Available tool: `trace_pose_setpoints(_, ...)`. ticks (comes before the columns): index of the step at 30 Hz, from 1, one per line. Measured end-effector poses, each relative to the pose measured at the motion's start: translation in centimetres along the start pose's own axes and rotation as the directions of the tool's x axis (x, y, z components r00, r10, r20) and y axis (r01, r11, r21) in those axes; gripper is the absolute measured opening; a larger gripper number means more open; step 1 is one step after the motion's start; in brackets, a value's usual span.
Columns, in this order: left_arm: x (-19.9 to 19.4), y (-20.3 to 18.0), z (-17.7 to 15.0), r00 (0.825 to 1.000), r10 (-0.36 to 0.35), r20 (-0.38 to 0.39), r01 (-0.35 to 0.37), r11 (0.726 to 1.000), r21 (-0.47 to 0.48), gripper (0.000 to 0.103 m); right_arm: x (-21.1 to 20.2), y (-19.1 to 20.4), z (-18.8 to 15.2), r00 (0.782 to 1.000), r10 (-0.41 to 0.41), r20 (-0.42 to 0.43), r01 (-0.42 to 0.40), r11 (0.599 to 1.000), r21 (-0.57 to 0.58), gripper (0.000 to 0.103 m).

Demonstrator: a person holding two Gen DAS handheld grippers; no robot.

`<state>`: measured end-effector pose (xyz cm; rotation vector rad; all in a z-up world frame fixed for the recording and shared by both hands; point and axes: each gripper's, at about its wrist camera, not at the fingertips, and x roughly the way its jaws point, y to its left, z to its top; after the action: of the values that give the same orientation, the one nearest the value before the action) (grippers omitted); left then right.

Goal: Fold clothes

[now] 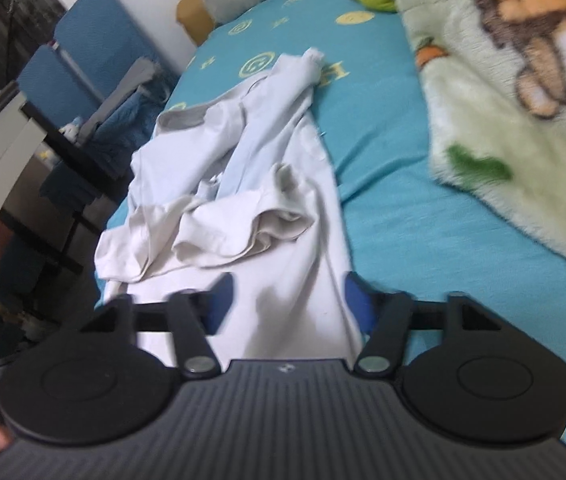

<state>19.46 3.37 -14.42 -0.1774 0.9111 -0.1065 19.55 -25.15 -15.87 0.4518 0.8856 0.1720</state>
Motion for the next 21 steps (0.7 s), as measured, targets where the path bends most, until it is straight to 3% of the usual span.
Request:
trace_pose_setpoints(2, -0.3, -0.1, -0.1, 1.000, 0.000, 0.013, 0.000, 1.000, 0.008, 0.011, 0.6, 0.5, -0.2, 1.000, -0.015, -0.023, 0.014, 0.999, -0.039, 0.023)
trace_pose_setpoints(5, -1.2, 0.0, 0.1, 0.999, -0.014, 0.040, 0.013, 1.000, 0.003, 0.006, 1.0, 1.3, -0.6, 0.996, -0.081, -0.031, 0.077, 0.992, -0.103, 0.010)
trace_pose_setpoints(8, -2.1, 0.2, 0.3, 0.998, -0.010, 0.062, 0.011, 1.000, -0.013, 0.006, 0.4, 1.3, -0.6, 0.993, -0.118, -0.005, 0.117, 0.988, -0.103, 0.004)
trace_pose_setpoints(12, -1.7, 0.1, 0.1, 0.999, 0.027, 0.044, -0.027, 1.000, -0.011, 0.006, 0.2, 0.6, -0.6, 0.973, -0.231, 0.009, 0.230, 0.965, -0.125, 0.003)
trace_pose_setpoints(18, -1.7, -0.5, -0.2, 0.997, 0.066, 0.035, -0.067, 0.998, 0.019, 0.015, 0.3, -0.1, -0.5, 0.982, -0.187, -0.006, 0.186, 0.980, -0.066, 0.003)
trace_pose_setpoints(20, -2.2, -0.6, -0.2, 0.996, 0.080, 0.036, -0.081, 0.996, 0.025, 0.034, 0.2, 0.2, -0.5, 0.984, -0.177, 0.001, 0.177, 0.982, -0.071, 0.003)
trace_pose_setpoints(21, -2.6, -0.7, -0.2, 0.997, 0.075, 0.034, -0.076, 0.997, 0.023, 0.039, 0.0, 0.3, -0.4, 0.985, -0.172, 0.005, 0.172, 0.983, -0.068, 0.003)
